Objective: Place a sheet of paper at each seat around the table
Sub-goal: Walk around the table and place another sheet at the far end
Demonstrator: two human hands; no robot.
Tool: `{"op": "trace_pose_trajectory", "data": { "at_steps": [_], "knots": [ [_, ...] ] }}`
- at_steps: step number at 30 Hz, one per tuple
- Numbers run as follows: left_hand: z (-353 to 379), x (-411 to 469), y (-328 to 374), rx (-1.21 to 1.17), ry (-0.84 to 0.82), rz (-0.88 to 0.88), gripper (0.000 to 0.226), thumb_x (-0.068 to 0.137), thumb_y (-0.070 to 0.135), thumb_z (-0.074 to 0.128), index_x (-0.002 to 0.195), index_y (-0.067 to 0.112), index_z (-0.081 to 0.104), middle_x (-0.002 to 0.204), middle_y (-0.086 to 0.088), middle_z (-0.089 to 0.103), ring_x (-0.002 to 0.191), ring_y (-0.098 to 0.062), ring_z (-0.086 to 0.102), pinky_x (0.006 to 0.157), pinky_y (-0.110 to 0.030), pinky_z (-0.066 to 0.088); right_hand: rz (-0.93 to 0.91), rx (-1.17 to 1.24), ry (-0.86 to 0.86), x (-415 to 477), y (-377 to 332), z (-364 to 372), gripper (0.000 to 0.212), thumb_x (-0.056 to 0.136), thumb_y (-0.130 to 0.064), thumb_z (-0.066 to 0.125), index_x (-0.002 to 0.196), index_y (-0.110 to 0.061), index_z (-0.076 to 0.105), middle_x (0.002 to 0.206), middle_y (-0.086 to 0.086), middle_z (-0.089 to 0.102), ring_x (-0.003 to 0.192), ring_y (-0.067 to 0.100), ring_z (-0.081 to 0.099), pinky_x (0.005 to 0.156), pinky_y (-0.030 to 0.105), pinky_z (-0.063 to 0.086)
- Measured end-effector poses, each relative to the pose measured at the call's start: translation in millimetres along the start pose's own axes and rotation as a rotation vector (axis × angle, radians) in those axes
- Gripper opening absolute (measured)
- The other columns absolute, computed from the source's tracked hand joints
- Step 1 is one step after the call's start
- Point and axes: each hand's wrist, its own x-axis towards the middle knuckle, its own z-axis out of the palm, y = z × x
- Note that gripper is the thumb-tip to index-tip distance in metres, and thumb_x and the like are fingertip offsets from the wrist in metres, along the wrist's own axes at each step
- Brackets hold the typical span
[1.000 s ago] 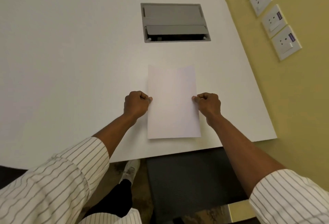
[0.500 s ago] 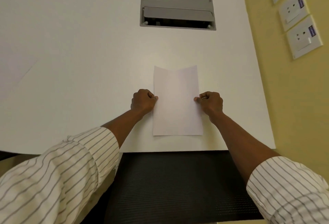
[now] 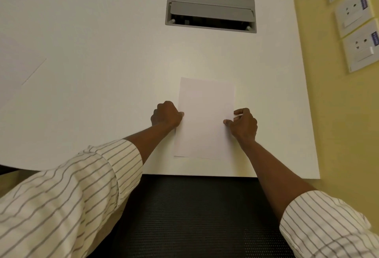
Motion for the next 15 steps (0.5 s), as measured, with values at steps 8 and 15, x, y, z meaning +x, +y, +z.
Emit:
{"op": "trace_pose_trajectory", "data": {
  "at_steps": [8,15],
  "knots": [
    [1.9,1.2,1.3,0.044,0.016,-0.029,0.047,0.091,0.050,0.078,0.117,0.011,0.071,0.127,-0.012,0.070,0.121,-0.039,0.067,0.098,-0.045,0.057,-0.049,0.038,0.056,0.5,9.8,2.5,0.048,0.080,-0.029,0.090,0.118,-0.015,0.063,0.101,0.002,0.069,0.106,0.026,0.065,0.087,0.035,0.047],
    [2.6,0.7,-1.2,-0.040,0.015,-0.022,0.037,0.090,0.046,0.081,0.102,0.013,0.071,0.117,-0.010,0.072,0.112,-0.037,0.069,0.093,-0.041,0.055,-0.064,0.034,0.066,5.2,12.8,1.7,0.039,0.084,-0.024,0.087,0.115,-0.015,0.064,0.098,0.003,0.071,0.105,0.027,0.067,0.090,0.038,0.050]
  ]
}}
